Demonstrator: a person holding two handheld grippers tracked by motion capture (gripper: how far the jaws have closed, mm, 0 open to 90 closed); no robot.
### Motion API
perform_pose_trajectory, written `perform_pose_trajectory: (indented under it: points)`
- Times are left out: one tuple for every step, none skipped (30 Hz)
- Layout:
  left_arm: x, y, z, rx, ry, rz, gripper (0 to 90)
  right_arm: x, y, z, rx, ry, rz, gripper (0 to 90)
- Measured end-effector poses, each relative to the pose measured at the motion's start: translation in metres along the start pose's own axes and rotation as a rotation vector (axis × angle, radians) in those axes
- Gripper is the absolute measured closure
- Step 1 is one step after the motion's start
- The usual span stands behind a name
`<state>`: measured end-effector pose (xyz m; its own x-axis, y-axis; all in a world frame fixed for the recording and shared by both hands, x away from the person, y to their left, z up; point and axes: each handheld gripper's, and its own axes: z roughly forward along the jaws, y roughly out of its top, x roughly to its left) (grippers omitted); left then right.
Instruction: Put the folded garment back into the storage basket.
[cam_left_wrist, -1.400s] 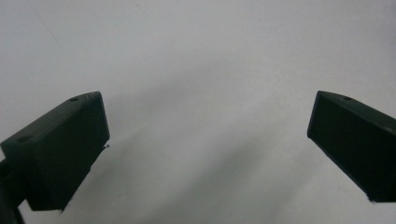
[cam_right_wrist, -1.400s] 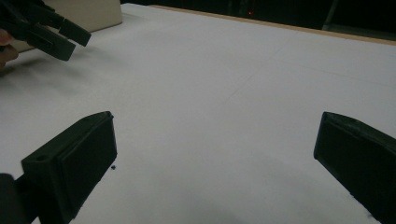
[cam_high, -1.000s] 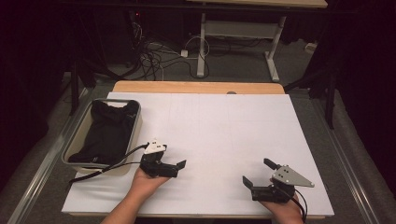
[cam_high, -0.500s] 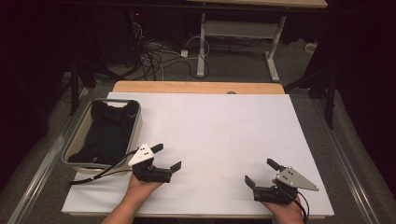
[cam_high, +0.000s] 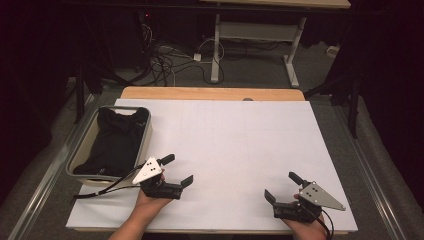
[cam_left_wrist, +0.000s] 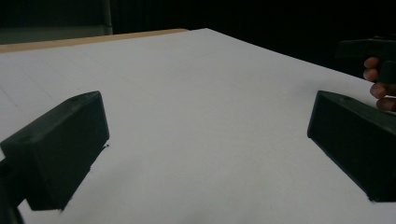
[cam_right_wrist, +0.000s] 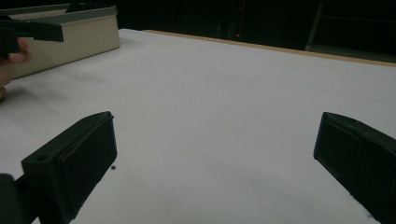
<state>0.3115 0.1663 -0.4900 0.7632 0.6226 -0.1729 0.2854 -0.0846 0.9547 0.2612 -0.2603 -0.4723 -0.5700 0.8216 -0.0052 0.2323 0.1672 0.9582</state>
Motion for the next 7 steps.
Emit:
perform_pose_trajectory:
  points:
    - [0.0,0.0,0.0,0.0,0.0,0.0,0.0,0.0,0.0,0.0,0.0,0.0,0.0,0.0]
    - [-0.0011,-0.0005,-0.0009,0.0,0.004,0.003,0.0,0.0006,0.0015,0.0012,-0.002,0.005,-0.005,0.0]
    - [-0.0015,-0.0006,-0.0013,-0.001,0.01,0.004,0.0,0.0004,0.0019,0.0016,-0.006,0.008,-0.008,0.0]
    - [-0.0016,-0.0007,-0.0014,-0.002,0.011,0.003,0.0,0.0003,0.0025,0.0021,-0.009,0.01,-0.006,0.0]
    - [-0.0016,-0.0007,-0.0014,-0.001,0.011,0.002,0.0,0.0002,0.0027,0.0022,-0.01,0.012,-0.007,0.0]
    - [-0.0016,-0.0008,-0.0013,-0.001,0.012,0.002,0.0,0.0,0.0029,0.0022,-0.009,0.015,-0.007,0.0]
    - [-0.0016,-0.0008,-0.0013,-0.001,0.012,0.002,0.0,-0.0003,0.0029,0.002,-0.01,0.015,-0.006,0.0]
